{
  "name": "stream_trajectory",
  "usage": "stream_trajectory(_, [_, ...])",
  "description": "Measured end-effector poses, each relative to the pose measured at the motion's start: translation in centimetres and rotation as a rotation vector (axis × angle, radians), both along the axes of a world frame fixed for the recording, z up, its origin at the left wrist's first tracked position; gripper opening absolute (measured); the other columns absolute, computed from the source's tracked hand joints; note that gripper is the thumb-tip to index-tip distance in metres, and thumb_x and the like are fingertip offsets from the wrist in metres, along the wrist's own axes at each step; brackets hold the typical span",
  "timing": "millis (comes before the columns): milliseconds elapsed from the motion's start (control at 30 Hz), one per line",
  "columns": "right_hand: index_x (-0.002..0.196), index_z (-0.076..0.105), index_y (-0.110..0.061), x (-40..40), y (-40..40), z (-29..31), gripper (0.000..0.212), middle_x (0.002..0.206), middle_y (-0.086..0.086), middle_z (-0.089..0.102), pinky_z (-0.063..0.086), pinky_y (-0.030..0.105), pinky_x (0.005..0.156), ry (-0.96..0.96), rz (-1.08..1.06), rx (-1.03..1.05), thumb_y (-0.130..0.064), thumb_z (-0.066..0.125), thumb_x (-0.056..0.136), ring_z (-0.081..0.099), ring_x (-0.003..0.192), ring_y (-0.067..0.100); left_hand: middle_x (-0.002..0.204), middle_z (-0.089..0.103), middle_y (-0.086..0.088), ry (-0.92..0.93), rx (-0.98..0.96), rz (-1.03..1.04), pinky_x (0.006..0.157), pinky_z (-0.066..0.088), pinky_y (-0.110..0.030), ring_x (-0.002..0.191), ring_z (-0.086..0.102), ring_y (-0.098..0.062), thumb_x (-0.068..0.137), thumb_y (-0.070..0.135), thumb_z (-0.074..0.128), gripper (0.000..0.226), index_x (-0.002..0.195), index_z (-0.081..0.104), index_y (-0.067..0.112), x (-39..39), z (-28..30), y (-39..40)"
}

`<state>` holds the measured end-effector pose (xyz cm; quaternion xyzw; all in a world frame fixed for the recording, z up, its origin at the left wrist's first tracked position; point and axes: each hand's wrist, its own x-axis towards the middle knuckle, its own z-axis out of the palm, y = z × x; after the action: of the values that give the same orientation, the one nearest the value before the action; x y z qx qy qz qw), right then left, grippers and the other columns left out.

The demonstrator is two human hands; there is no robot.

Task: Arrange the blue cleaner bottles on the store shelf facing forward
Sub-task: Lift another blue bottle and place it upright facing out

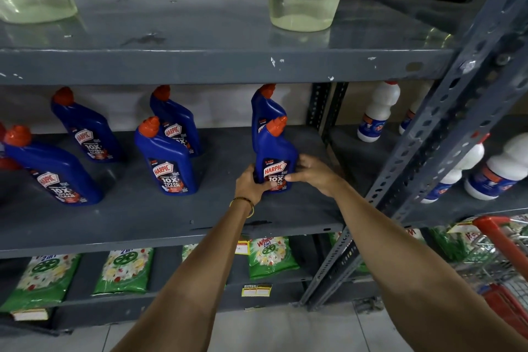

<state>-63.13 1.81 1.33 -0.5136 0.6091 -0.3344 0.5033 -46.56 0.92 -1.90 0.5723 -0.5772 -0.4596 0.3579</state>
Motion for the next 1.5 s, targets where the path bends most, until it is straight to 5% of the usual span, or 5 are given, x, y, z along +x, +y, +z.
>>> stream_trajectory(200, [0.132,0.046,-0.003,0.3,0.4,-2.5,0.065,0.135,0.013,0.054,0.042,0.038,0.104,-0.007,-0.023,0.059,0.003,0.072,0.073,0.051,0.124,0.027,0.117,0.065,-0.017,-0.038,0.031,0.004,0.091,0.05,-0.035,0.107,0.061,-0.03,0.068,0.01,0.079,0.055,0.118,0.055,0.003,0.0,-0.1,0.0])
stream_trajectory(300, [0.134,0.043,-0.001,0.3,0.1,-4.2,0.072,0.138,0.017,0.051,0.041,0.044,0.107,0.001,-0.059,0.055,0.004,0.074,0.069,0.05,0.126,0.03,0.116,0.065,-0.018,-0.07,0.047,0.018,0.094,0.05,-0.039,0.107,0.061,-0.032,0.067,0.008,0.079,0.055,0.116,0.056,0.002,0.1,-0.5,0.0])
stream_trajectory(433, [0.124,0.049,0.002,1.0,-0.2,-4.5,0.057,0.122,0.014,0.058,0.045,0.035,0.096,-0.006,-0.095,0.021,0.01,0.07,0.071,0.055,0.108,0.022,0.116,0.065,-0.02,-0.104,0.055,0.034,0.095,0.049,-0.038,0.108,0.06,-0.032,0.069,0.006,0.077,0.051,0.116,0.056,0.0,-0.1,-0.5,0.1])
stream_trajectory(767, [0.119,0.054,-0.006,1.4,-0.6,-5.6,0.054,0.121,0.018,0.064,0.046,0.05,0.101,0.058,-0.112,-0.006,-0.001,0.075,0.069,0.06,0.112,0.031,0.12,0.063,-0.017,-0.154,0.077,0.026,0.096,0.047,-0.036,0.112,0.058,-0.03,0.074,0.01,0.074,0.051,0.12,0.053,0.003,-0.4,-0.5,0.3])
stream_trajectory(1500, [0.117,0.055,-0.003,2.3,6.3,-6.2,0.05,0.117,0.018,0.066,0.047,0.047,0.099,0.185,-0.153,-0.039,-0.005,0.075,0.071,0.062,0.109,0.03,0.115,0.067,-0.017,-0.196,0.051,-0.054,0.093,0.048,-0.035,0.108,0.062,-0.03,0.072,0.011,0.076,0.049,0.116,0.058,0.003,1.2,-0.7,6.4])
